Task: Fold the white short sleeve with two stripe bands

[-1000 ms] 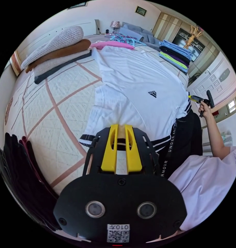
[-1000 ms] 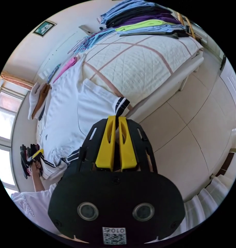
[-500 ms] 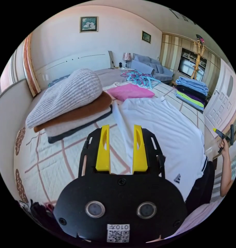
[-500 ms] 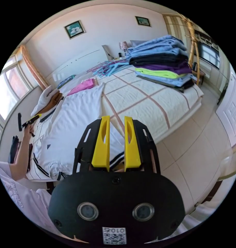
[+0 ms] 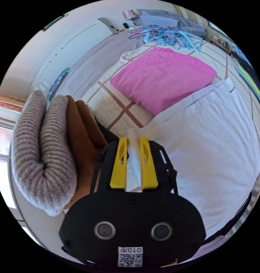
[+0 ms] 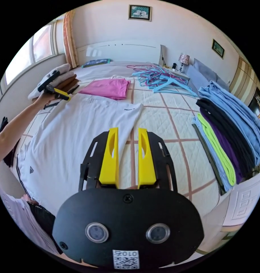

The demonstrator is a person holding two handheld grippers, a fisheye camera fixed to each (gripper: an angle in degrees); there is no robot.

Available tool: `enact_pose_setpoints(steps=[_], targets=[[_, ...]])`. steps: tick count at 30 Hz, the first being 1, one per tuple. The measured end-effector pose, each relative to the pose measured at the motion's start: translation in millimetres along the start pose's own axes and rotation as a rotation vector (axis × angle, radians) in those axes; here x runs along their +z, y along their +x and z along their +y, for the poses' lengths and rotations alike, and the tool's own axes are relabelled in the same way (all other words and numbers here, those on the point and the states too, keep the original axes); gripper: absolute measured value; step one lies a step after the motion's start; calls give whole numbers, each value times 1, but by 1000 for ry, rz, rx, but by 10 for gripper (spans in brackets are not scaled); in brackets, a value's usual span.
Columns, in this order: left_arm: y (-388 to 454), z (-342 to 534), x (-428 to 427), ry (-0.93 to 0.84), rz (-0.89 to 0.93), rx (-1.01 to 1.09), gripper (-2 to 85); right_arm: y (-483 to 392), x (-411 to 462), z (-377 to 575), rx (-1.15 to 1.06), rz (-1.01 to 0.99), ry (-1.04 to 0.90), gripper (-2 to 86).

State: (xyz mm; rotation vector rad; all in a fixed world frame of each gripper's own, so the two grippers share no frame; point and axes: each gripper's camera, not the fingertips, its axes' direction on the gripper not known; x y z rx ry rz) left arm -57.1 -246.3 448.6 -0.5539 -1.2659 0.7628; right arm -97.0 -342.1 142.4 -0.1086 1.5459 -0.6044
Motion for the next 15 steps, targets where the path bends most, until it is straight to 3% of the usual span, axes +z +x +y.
enact_pose_setpoints(steps=[8,15], targets=[[-14,21,-38,209,-9,-126,2,30,100,-128,162,-122,-154,101],[-12,26,-40,249,6,-131,0,-18,134,-158,84,94,-264,66]])
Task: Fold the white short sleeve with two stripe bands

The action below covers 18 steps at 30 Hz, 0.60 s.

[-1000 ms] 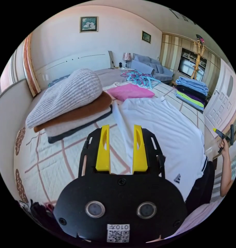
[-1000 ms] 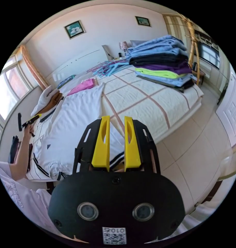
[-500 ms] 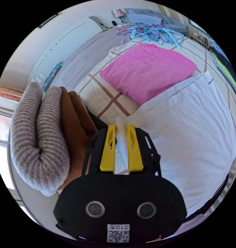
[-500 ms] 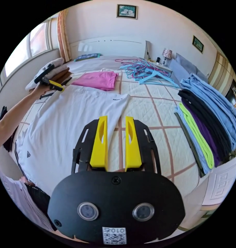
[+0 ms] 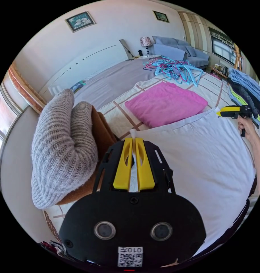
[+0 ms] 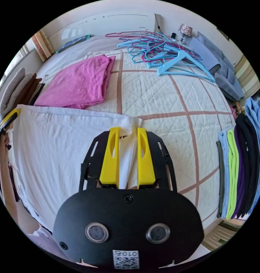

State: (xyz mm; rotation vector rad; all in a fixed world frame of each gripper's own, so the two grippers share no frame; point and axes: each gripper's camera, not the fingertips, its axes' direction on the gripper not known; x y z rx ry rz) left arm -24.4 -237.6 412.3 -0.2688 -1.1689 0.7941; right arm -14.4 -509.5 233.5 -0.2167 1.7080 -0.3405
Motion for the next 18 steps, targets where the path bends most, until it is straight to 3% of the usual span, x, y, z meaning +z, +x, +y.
enact_pose_setpoints(steps=[6,12,16,18], targets=[[2,-5,13,-20,8,9,4,35,-22,11,31,4,39,30],[30,-7,58,-184,-110,90,25,16,20,27,-15,37,-1,31],[44,1,41,-140,-295,162,53,19,-1,65,-3,-14,135,50],[37,10,14,-55,-270,136,60,25,-22,91,9,-47,185,56]])
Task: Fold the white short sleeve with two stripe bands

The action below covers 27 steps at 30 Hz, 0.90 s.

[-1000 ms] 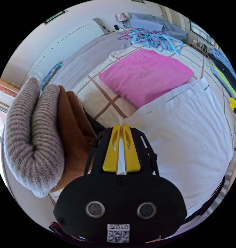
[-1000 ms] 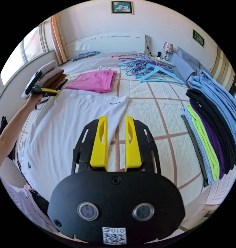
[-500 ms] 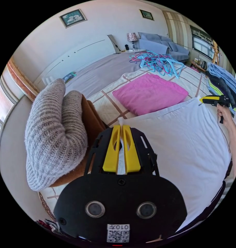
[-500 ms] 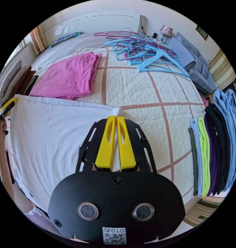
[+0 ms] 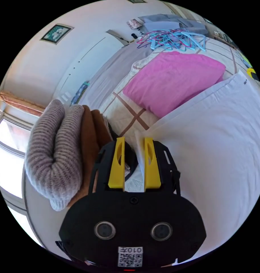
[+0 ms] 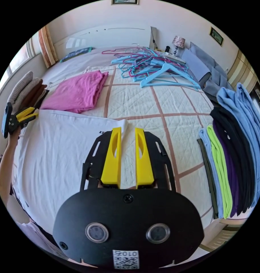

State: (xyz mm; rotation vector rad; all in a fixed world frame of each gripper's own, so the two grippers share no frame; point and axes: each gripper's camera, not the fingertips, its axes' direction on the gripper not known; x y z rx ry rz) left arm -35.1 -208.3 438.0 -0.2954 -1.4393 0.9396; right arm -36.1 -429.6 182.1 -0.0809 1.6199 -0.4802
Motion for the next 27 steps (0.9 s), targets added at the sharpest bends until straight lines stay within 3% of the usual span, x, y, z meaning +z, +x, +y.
enact_pose_setpoints(steps=[6,11,15,19,27], targets=[[-55,91,-93,202,281,-44,68,-36,-84,136,-71,48,87,45],[-80,211,-138,167,297,-22,66,-104,-98,296,-131,-50,24,39],[-111,312,-144,127,502,-154,69,-143,-94,374,-110,-74,-31,37],[-140,404,-153,97,429,-358,83,-178,-110,433,-96,-176,67,37],[-166,514,-175,63,396,-497,95,-225,-130,512,-150,-137,157,42]])
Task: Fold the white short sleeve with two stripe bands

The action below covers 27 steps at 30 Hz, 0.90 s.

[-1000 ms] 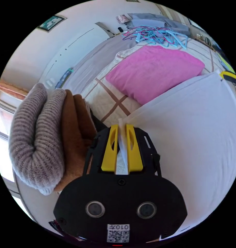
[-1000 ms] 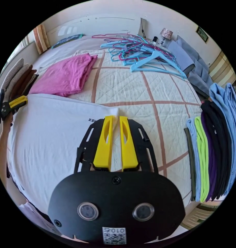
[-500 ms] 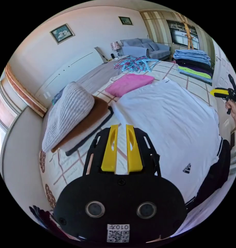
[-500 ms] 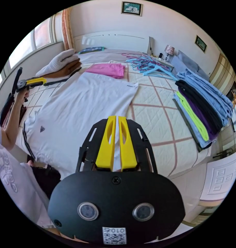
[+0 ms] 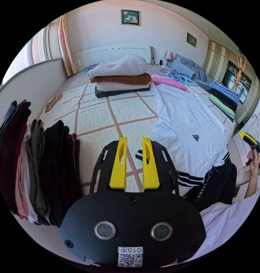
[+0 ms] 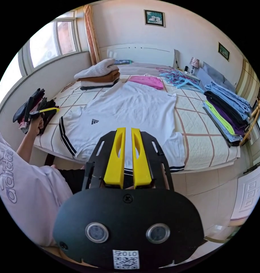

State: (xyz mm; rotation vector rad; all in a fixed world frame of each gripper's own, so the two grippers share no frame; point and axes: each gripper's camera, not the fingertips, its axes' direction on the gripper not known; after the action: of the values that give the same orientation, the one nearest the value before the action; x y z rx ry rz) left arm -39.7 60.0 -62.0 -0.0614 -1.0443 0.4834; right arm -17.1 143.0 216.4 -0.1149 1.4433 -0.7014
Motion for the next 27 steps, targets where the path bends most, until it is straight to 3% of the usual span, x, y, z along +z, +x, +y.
enact_pose_setpoints(steps=[10,23,27], targets=[[-59,48,11,-75,409,-223,97,-35,1,93,3,17,71,48],[-108,83,-18,-54,425,-370,97,-32,32,159,37,14,115,44],[-117,95,-17,-41,561,-431,92,-34,45,166,31,-4,119,43]])
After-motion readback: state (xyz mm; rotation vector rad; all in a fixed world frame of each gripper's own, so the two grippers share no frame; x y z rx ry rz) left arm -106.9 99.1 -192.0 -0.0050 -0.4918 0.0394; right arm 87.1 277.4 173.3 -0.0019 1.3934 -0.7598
